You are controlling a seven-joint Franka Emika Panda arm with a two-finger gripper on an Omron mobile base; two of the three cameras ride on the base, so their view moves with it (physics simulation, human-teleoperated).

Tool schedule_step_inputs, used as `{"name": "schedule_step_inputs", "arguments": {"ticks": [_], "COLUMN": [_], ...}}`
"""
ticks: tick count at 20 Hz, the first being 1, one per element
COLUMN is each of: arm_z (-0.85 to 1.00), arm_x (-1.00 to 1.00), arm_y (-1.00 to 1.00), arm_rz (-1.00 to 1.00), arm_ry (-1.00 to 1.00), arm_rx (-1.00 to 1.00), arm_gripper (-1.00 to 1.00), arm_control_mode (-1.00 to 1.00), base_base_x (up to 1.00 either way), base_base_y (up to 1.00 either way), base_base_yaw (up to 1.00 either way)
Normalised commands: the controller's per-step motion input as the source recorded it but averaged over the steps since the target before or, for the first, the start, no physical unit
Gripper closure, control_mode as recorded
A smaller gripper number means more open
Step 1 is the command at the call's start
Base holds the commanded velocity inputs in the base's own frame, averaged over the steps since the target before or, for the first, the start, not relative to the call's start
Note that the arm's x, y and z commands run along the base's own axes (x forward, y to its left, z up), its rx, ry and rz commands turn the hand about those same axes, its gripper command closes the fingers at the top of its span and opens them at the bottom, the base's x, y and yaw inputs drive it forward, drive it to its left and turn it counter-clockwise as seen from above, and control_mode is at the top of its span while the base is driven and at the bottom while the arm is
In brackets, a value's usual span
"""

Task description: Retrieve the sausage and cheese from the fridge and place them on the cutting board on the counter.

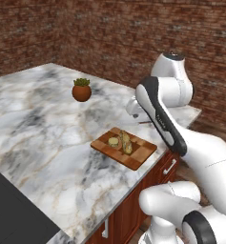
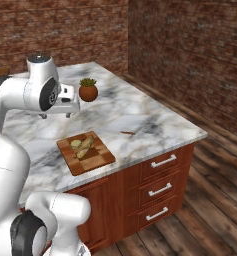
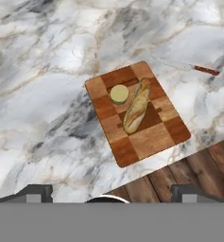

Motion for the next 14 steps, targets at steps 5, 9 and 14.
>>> {"name": "schedule_step_inputs", "arguments": {"ticks": [5, 9, 14], "arm_z": [0.31, 0.0, 0.02], "arm_x": [-0.72, -0.16, -0.31], "arm_y": [-0.11, -0.06, -0.19], "arm_rz": [-0.06, -0.01, 0.0], "arm_ry": [-0.07, 0.0, -0.02], "arm_rx": [0.0, 0.0, 0.02], "arm_gripper": [-1.0, -1.0, -1.0], "arm_control_mode": [-1.0, -1.0, -1.0], "base_base_x": [0.0, 0.0, 0.0], "base_base_y": [0.0, 0.0, 0.0], "base_base_yaw": [0.0, 0.0, 0.0]}}
